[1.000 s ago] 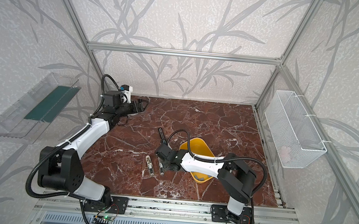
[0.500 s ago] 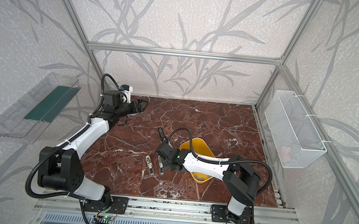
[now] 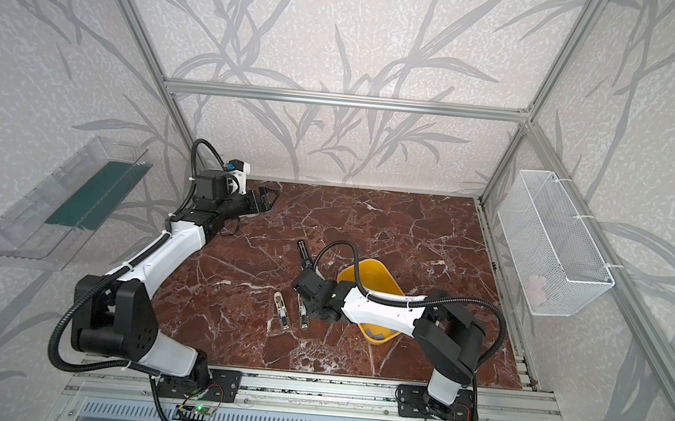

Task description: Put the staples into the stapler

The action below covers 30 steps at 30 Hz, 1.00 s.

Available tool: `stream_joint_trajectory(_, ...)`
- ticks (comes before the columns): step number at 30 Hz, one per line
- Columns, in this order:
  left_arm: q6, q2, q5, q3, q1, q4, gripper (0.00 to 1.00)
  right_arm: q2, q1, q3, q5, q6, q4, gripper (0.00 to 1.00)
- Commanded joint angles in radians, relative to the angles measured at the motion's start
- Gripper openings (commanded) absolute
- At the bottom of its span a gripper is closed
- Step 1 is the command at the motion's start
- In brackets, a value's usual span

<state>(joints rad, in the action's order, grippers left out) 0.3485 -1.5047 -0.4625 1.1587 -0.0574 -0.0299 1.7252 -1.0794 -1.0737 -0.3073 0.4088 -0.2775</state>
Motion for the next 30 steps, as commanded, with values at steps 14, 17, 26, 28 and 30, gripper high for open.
stream_joint_trajectory(14,-0.048,0.005,0.013,0.041,-0.022,-0.016,0.85,-0.159,0.099,0.183,0.124,-0.085,0.286,0.00)
stream_joint_trajectory(17,-0.053,0.015,0.022,0.033,-0.023,-0.011,0.85,-0.149,0.099,0.184,0.143,-0.091,0.298,0.00)
stream_joint_trajectory(26,-0.049,0.004,0.013,0.041,-0.023,-0.015,0.85,-0.104,0.099,0.176,0.186,-0.076,0.290,0.00)
stream_joint_trajectory(28,-0.046,0.004,0.009,0.039,-0.023,-0.010,0.85,-0.104,0.099,0.180,0.187,-0.071,0.287,0.00)
stream_joint_trajectory(30,-0.043,0.006,0.008,0.039,-0.022,-0.011,0.85,-0.101,0.099,0.185,0.197,-0.067,0.287,0.00)
